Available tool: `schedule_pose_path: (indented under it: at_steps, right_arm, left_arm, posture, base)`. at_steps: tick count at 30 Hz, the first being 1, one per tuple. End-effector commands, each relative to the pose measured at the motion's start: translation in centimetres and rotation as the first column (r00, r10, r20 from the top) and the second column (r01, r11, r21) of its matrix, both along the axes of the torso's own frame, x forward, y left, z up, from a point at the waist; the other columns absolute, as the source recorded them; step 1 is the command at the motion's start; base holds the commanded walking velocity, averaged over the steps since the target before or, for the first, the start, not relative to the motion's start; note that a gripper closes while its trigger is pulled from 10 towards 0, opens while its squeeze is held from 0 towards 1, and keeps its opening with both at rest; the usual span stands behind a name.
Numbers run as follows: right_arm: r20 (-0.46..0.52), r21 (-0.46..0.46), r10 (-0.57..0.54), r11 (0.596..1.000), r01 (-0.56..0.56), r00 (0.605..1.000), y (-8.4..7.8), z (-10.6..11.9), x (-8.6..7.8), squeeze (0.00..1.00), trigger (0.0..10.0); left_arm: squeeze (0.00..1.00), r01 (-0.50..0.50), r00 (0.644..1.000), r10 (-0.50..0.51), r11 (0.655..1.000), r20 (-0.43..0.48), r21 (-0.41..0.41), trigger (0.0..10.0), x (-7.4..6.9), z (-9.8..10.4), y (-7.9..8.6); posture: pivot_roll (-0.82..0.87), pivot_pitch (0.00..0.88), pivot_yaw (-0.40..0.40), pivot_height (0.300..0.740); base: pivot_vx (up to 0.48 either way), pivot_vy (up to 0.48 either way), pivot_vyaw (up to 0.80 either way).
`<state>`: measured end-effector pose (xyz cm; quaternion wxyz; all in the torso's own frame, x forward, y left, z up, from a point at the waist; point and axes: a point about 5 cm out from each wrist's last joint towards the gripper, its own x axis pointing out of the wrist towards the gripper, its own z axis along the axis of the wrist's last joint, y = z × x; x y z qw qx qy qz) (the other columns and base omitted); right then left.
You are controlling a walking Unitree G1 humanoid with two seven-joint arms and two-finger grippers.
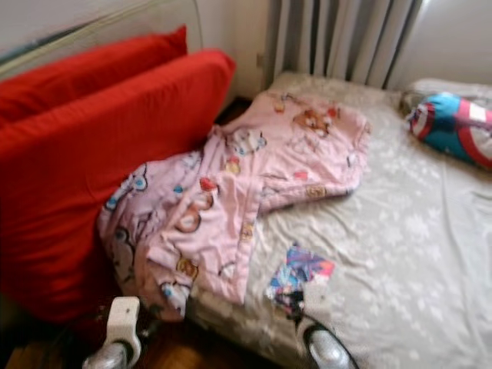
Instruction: Clean up the room
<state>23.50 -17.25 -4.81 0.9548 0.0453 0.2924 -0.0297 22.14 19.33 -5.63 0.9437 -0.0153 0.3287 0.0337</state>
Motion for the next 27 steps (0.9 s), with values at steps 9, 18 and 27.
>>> schedule_pose_path:
  at_steps: [9, 18, 27]
  right_arm:
    - [0.302, 0.035, -0.091, 0.996, 0.084, 0.949, -2.6, 3.9, 2.7, 0.0, 10.0]
    - [0.395, 0.007, 0.046, 0.999, -0.053, 0.918, -1.9, 4.4, 1.3, 0.0, 10.0]
    - [0.437, 0.007, 0.042, 0.999, -0.049, 0.898, -1.8, 5.3, 2.1, 0.0, 10.0]
  left_arm:
    - [0.0, 0.061, 0.865, -0.127, 0.987, 0.485, 0.15, 10.0, 5.4, 7.2, 0.6]
    - [0.0, -0.001, 0.802, -0.066, 0.994, 0.593, 0.111, 10.0, 4.1, 8.9, 1.9]
    - [0.0, 0.006, 0.787, -0.054, 0.997, 0.614, 0.08, 10.0, 4.0, 9.3, 1.0]
  posture:
    - [-0.12, 0.055, -0.038, 0.74]
    - [-0.11, 0.046, -0.064, 0.74]
    - [-0.1, 0.011, -0.051, 0.74]
  base:
    - [0.0, 0.0, 0.0]
    - [0.0, 0.0, 0.0]
    - [0.0, 0.0, 0.0]
